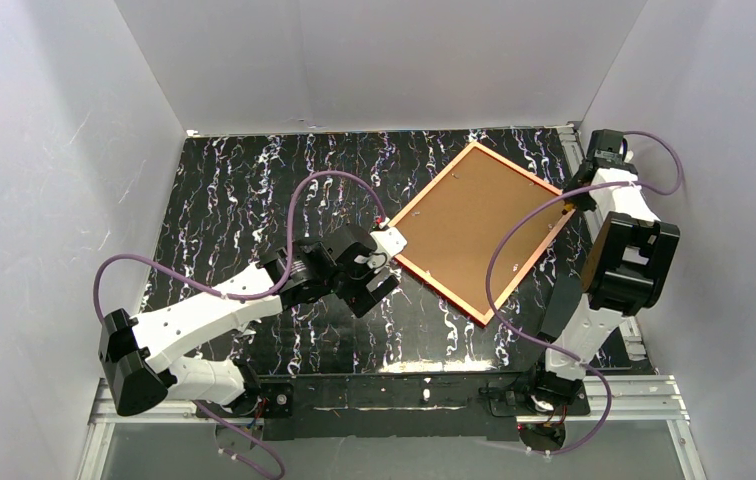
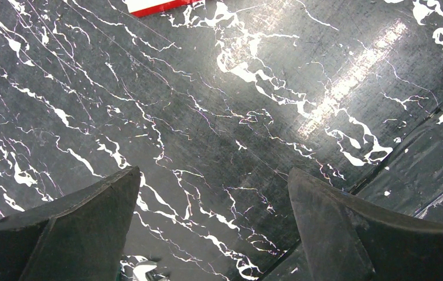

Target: Take the photo out of the frame

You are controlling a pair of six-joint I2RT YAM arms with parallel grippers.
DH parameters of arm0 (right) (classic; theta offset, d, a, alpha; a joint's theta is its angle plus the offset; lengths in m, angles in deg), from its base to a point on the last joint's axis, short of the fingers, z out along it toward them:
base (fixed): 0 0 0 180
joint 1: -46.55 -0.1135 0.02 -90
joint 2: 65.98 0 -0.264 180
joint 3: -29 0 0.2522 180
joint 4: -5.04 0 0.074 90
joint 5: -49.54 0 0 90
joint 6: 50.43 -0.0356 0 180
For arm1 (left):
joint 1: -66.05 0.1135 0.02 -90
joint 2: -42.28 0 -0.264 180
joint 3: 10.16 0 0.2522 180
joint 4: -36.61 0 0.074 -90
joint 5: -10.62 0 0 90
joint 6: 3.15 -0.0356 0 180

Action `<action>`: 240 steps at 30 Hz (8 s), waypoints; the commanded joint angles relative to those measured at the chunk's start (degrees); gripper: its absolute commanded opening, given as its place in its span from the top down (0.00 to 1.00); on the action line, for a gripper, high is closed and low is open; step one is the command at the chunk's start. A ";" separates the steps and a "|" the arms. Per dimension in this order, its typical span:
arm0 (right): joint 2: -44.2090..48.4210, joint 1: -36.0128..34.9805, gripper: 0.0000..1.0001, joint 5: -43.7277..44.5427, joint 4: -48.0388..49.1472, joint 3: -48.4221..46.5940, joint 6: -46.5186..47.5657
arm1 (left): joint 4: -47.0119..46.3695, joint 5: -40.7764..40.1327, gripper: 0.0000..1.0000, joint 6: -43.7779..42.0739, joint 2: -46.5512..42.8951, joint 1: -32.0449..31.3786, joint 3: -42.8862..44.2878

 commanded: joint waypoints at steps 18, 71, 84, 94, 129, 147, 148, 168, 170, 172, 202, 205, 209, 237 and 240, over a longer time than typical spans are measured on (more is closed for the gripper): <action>-4.30 -0.36 0.99 0.88 -2.80 -5.77 1.04 | 2.44 0.09 0.02 0.05 -1.56 -0.10 -0.48; -15.91 -5.59 0.99 -12.82 22.54 -19.51 7.07 | 2.83 0.27 0.02 -0.04 6.08 -0.10 -0.55; -19.10 -8.53 0.99 -6.89 23.50 -19.90 11.55 | 2.79 0.18 0.02 -0.36 6.83 -0.10 -0.58; -19.98 -8.48 0.99 -4.87 23.36 -19.02 14.79 | 2.83 0.54 0.02 -0.21 6.97 -0.10 -0.66; -18.83 -5.63 0.99 11.83 6.64 -22.50 3.88 | 2.49 1.72 0.02 0.37 5.90 -0.10 -0.92; -10.83 -5.52 0.99 2.46 8.33 -13.34 4.74 | 2.13 2.65 0.02 0.95 5.97 -0.10 -1.08; -9.87 -5.52 0.99 2.19 8.20 -12.80 4.48 | 2.15 2.65 0.02 1.03 6.04 -0.11 -1.05; 31.54 -32.91 0.99 -1.26 3.11 28.11 0.06 | 5.40 6.88 0.02 16.59 10.64 0.37 2.58; 35.50 -34.74 0.99 -3.16 3.70 34.23 -1.41 | 2.68 9.63 0.02 25.82 9.91 1.75 1.12; 37.05 -35.49 0.99 -2.86 4.14 36.58 -1.71 | 1.64 10.18 0.02 30.86 9.41 2.87 -0.19; 37.03 -52.01 0.99 -8.08 -1.09 34.22 -10.72 | 5.05 8.27 0.06 65.26 32.41 21.56 17.60; 38.22 -51.99 0.99 -9.49 -0.49 31.77 -9.51 | 4.37 10.70 0.09 66.35 35.98 23.01 20.83; 36.73 -49.01 0.99 -14.48 1.59 29.75 -8.71 | 4.08 12.59 0.13 68.14 38.46 23.93 22.52; 19.36 -44.89 0.99 -25.58 22.11 26.50 0.08 | 8.08 31.14 0.84 88.48 48.88 30.06 20.67; 17.23 -45.07 0.99 -22.30 20.29 24.32 0.28 | 8.71 30.80 0.95 87.75 48.53 30.26 19.95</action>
